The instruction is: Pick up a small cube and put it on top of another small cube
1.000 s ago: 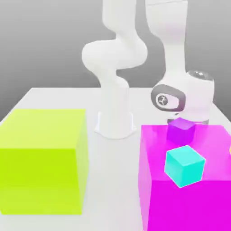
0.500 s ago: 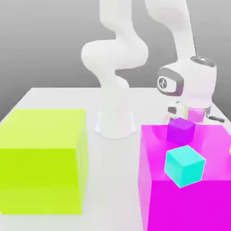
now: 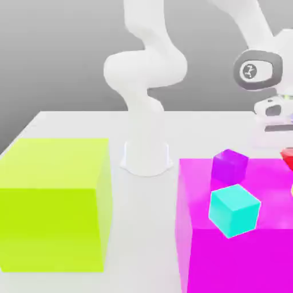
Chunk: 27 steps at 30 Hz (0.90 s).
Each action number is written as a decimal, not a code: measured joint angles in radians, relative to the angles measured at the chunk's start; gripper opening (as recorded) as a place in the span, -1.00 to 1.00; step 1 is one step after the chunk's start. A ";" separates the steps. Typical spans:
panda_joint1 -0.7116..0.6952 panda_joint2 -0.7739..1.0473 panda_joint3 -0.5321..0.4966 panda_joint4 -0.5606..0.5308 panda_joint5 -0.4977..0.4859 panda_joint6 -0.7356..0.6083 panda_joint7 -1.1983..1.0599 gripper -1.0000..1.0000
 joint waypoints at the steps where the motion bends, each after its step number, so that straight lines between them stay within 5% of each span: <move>1: -0.010 0.001 -0.013 0.036 -0.001 -0.038 -0.016 -1.00; 16: -0.404 0.100 -0.245 0.529 0.042 -0.636 0.268 -1.00; 20: -0.405 0.142 -0.216 0.484 0.052 -0.556 0.338 -1.00; 21: -0.392 0.153 -0.215 0.464 0.050 -0.525 0.342 1.00; 27: -0.364 0.159 -0.224 0.454 0.049 -0.511 0.345 1.00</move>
